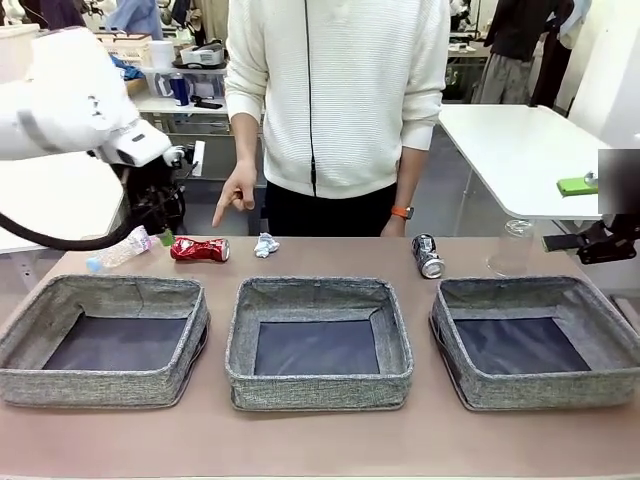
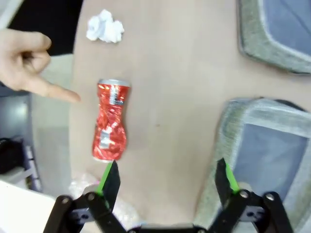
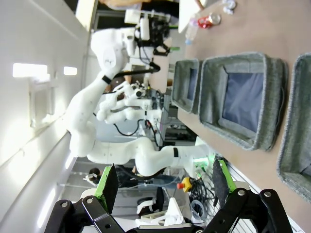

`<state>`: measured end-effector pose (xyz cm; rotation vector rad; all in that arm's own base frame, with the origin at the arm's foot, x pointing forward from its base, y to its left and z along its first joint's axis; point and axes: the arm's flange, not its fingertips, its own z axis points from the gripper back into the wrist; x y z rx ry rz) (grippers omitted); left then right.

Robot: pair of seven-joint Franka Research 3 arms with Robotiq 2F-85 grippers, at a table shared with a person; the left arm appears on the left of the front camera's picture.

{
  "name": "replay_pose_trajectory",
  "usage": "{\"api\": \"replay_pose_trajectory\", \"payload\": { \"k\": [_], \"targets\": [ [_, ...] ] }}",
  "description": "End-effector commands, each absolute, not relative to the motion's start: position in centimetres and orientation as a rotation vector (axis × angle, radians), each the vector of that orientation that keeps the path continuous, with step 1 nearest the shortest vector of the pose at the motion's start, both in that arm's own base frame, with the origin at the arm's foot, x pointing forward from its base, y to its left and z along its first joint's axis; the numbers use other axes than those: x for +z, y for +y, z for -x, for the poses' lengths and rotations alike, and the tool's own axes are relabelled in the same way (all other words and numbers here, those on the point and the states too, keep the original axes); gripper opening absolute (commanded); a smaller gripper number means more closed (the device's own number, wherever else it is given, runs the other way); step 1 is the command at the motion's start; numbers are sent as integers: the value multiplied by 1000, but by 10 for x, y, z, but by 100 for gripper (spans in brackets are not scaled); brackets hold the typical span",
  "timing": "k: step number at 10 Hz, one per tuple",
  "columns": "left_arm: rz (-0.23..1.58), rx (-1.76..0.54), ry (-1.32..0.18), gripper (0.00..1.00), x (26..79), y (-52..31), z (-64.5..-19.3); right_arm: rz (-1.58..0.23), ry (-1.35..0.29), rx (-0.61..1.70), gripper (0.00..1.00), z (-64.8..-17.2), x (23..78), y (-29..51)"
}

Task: Sort the waste into the appropriate baskets.
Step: Pick up the waste item pointed out by the person.

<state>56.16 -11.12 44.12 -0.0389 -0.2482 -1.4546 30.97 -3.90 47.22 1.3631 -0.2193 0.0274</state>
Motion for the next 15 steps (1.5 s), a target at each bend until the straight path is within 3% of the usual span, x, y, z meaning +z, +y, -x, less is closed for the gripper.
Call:
{"api": "replay_pose_trajectory", "payload": {
  "k": [1, 6, 15],
  "targets": [
    [-3, -1459, -246, 100, 440, -120, -589, -1378, -239, 43, 100, -312, 475, -38],
    [-12, -1524, -278, 100, 380, -108, -652, -1378, -239, 43, 100, -312, 475, -38],
    [0, -1555, -193, 100, 331, -112, -670, -1378, -239, 43, 100, -312, 475, -38]
  ]
}}
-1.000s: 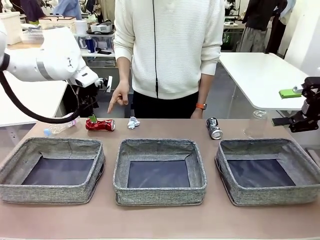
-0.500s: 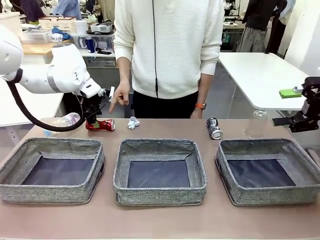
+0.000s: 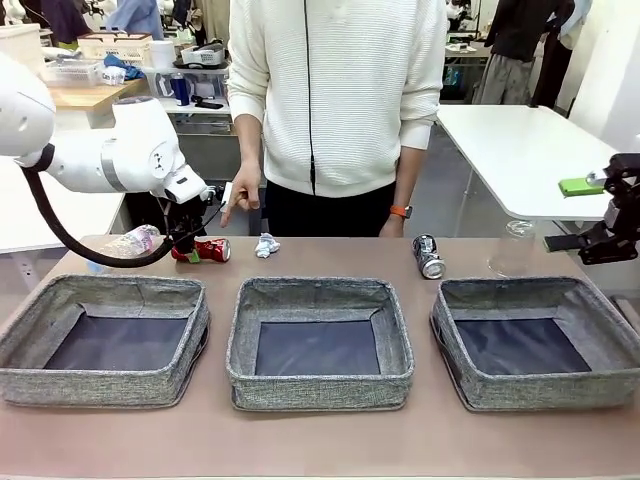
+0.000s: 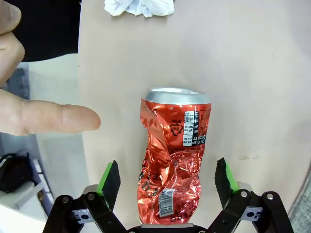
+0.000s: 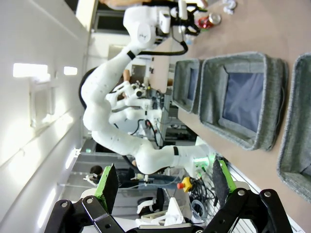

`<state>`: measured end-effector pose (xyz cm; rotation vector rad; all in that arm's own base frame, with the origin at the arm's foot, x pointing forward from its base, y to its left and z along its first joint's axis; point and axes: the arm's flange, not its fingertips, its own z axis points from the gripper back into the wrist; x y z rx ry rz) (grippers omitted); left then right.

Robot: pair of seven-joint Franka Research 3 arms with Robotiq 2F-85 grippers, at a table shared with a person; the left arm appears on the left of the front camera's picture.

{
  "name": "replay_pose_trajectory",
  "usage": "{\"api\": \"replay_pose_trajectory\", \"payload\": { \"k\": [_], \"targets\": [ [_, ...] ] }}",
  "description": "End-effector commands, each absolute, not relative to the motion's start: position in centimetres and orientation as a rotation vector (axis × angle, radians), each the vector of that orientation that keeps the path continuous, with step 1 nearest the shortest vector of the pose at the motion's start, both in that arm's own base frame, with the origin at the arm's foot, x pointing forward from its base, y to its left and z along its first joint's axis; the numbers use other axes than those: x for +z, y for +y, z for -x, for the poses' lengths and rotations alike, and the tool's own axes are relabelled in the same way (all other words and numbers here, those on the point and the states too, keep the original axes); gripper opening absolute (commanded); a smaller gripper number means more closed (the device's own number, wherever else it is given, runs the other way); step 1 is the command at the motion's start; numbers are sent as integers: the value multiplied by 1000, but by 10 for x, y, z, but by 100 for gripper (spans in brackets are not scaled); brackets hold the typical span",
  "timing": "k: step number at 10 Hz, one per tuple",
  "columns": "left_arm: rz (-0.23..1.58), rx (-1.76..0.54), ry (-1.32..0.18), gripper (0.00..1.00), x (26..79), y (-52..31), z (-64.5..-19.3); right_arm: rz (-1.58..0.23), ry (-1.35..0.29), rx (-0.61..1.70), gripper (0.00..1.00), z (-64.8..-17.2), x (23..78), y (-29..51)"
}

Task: Sort the waste into the appropriate baskets.
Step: Pick up the waste item pointed out by the person.

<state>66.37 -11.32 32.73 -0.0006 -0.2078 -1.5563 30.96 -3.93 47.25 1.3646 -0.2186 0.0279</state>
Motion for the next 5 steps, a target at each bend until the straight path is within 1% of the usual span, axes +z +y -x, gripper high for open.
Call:
{"api": "replay_pose_trajectory", "payload": {
  "k": [1, 2, 3, 4, 5],
  "targets": [
    [6, -1554, -194, 100, 331, -112, -670, -1378, -239, 43, 100, -312, 475, -38],
    [12, -1554, -190, 100, 330, -111, -670, -1378, -239, 43, 100, -312, 475, -38],
    [15, -1562, -173, 60, 329, -111, -671, -1378, -239, 43, 100, -312, 475, -38],
    [17, -1559, -171, 42, 329, -110, -671, -1378, -239, 43, 100, -312, 475, -38],
    [15, -1558, -173, 2, 329, -110, -671, -1378, -239, 43, 100, -312, 475, -38]
  ]
}}
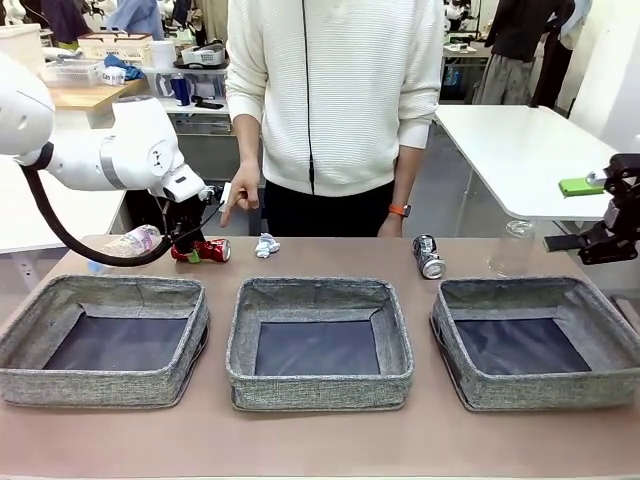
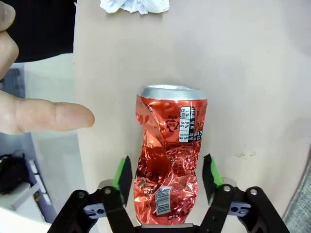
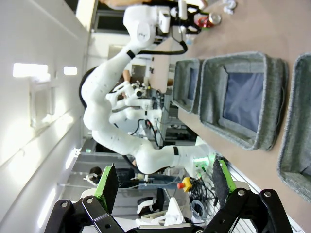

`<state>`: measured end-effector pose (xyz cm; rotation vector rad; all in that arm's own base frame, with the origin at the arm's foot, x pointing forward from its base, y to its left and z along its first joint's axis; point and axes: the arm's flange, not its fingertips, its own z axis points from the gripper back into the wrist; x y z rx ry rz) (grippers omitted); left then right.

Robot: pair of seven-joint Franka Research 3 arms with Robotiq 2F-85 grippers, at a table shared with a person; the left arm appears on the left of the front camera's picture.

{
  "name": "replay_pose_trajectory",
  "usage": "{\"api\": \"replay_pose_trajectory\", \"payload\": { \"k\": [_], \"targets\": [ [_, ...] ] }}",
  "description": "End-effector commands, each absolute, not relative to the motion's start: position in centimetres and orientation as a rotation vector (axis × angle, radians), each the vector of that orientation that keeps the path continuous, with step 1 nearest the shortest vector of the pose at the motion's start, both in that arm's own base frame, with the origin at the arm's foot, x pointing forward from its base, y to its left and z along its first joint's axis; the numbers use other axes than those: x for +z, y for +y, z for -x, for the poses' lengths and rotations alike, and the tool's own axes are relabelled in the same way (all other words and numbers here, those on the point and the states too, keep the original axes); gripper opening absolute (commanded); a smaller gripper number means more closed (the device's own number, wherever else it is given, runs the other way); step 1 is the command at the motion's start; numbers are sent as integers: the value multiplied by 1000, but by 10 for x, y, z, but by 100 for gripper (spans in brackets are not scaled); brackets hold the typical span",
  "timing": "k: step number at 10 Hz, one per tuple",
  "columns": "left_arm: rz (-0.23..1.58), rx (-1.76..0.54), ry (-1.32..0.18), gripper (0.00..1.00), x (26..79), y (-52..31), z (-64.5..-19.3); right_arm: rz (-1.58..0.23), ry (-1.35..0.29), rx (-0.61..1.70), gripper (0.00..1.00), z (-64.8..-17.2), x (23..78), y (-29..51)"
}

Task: Sort the waste into the appropriate baskets.
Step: Pick up the waste item pointed out by the person.

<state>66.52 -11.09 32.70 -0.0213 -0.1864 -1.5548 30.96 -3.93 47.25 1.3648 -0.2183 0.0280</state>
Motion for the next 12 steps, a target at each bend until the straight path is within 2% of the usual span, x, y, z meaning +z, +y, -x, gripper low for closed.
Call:
{"api": "replay_pose_trajectory", "payload": {
  "k": [1, 3, 4, 5, 8, 10, 12],
  "targets": [
    [23, -1560, -178, 0, 329, -111, -671, -1378, -239, 43, 100, -312, 475, -38],
    [23, -1565, -181, 0, 328, -110, -670, -1378, -239, 43, 100, -312, 475, -38],
    [25, -1567, -178, 6, 328, -110, -671, -1378, -239, 43, 100, -312, 475, -38],
    [24, -1567, -174, 0, 328, -111, -672, -1378, -239, 43, 100, -312, 475, -38],
    [58, -1489, -185, 0, 343, -113, -665, -1378, -239, 43, 100, -312, 475, -38],
    [64, -1410, -170, 0, 382, -117, -627, -1378, -239, 43, 100, -312, 475, -38],
    [91, -1376, -212, 0, 440, -117, -555, -1378, -239, 43, 100, -312, 475, -38]
  ]
}}
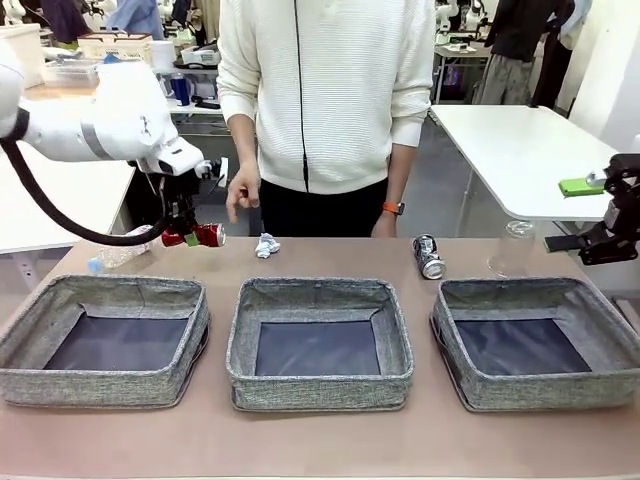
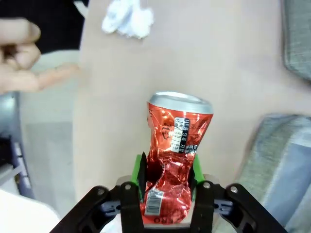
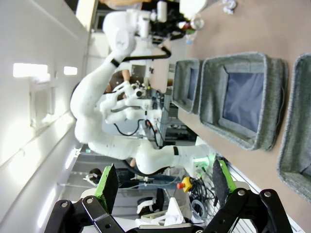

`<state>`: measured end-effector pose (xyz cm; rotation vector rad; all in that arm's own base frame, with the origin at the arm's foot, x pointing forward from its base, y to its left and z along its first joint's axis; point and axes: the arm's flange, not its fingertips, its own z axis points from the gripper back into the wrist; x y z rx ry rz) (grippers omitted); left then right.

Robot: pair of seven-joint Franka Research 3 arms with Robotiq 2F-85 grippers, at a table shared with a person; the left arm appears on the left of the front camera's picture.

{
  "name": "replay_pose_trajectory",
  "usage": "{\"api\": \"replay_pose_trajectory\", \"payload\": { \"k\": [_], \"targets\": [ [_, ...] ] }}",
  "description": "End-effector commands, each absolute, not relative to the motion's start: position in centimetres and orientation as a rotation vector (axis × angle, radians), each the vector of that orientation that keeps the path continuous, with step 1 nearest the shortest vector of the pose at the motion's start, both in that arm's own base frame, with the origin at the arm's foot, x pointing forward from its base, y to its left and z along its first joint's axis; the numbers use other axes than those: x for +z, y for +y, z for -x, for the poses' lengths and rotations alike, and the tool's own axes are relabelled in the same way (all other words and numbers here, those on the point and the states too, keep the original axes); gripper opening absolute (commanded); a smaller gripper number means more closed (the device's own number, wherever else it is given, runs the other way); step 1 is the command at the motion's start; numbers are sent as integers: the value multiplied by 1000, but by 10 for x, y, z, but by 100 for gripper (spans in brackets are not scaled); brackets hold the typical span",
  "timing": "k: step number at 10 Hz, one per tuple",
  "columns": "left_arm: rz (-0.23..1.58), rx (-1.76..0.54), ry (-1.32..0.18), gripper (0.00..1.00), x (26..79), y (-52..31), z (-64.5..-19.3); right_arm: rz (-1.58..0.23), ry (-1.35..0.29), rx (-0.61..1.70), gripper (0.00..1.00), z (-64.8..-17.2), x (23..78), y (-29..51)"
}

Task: Sort the waste into the appropriate baskets.
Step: Pick up the waste item pointed out by the person.

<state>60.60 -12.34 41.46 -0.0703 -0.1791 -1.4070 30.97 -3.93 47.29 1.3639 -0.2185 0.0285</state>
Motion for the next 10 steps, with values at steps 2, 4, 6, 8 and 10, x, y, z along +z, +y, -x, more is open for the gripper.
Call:
{"api": "replay_pose_trajectory", "payload": {
  "k": [2, 4, 6, 8, 10],
  "targets": [
    [123, -1355, -292, 0, 478, -118, -477, -1378, -239, 43, 100, -312, 475, -38],
    [76, -1361, -295, 0, 486, -117, -422, -1378, -239, 43, 100, -312, 475, -38],
    [39, -1335, -342, 0, 487, -107, -417, -1378, -239, 43, 100, -312, 475, -38],
    [90, -1365, -309, 0, 496, -121, -415, -1378, -239, 43, 100, -312, 475, -38],
    [90, -1365, -309, 0, 496, -121, -415, -1378, -239, 43, 100, -312, 475, -38]
  ]
}}
